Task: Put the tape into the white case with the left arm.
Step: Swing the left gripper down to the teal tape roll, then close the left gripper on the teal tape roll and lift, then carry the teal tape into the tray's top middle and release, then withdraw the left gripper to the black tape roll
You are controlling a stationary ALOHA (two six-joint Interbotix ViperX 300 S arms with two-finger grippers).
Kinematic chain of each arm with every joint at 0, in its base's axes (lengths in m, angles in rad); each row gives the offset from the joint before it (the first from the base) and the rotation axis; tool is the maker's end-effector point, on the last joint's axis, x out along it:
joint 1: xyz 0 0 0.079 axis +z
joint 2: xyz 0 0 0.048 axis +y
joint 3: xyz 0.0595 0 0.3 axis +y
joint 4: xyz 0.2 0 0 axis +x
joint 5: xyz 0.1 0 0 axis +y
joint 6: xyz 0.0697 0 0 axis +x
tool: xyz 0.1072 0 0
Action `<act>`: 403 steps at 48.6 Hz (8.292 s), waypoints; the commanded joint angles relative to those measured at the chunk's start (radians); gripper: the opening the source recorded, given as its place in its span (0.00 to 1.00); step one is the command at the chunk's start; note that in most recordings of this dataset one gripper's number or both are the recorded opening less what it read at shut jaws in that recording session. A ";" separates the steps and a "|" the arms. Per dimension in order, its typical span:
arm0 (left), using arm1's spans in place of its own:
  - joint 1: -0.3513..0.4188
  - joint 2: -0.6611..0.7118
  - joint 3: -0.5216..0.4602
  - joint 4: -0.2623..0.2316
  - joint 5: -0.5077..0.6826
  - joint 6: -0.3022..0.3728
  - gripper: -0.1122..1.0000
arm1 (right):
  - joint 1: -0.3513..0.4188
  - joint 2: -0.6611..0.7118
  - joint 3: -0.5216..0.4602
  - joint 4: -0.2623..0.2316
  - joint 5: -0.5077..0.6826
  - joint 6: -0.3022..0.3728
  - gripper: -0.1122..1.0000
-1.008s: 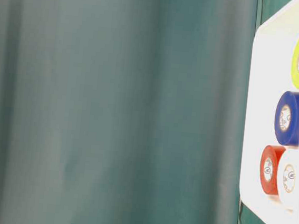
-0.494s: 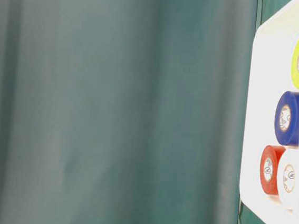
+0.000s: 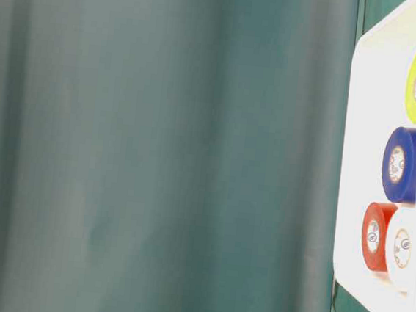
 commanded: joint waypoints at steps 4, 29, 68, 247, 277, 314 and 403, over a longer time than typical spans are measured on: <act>-0.014 0.055 -0.043 -0.002 -0.035 0.002 0.89 | 0.000 0.008 -0.011 -0.003 -0.009 0.002 0.02; -0.077 0.365 -0.264 -0.002 -0.063 -0.002 0.89 | 0.000 0.008 -0.011 -0.003 -0.011 0.002 0.02; -0.199 0.793 -0.753 -0.002 -0.046 -0.023 0.89 | 0.000 0.006 -0.011 -0.003 -0.009 0.002 0.02; 0.365 0.850 -0.951 0.008 0.219 0.094 0.31 | -0.002 0.006 0.002 -0.003 -0.029 0.003 0.02; 0.525 0.884 -0.951 0.005 0.118 0.087 0.31 | 0.000 0.006 0.003 -0.003 -0.028 0.003 0.02; 0.525 0.884 -0.945 0.003 0.126 0.084 0.96 | 0.000 0.006 0.003 -0.003 -0.028 0.003 0.02; 0.155 0.466 -0.522 -0.002 0.123 -0.037 0.96 | 0.000 0.000 0.003 -0.003 -0.028 0.003 0.02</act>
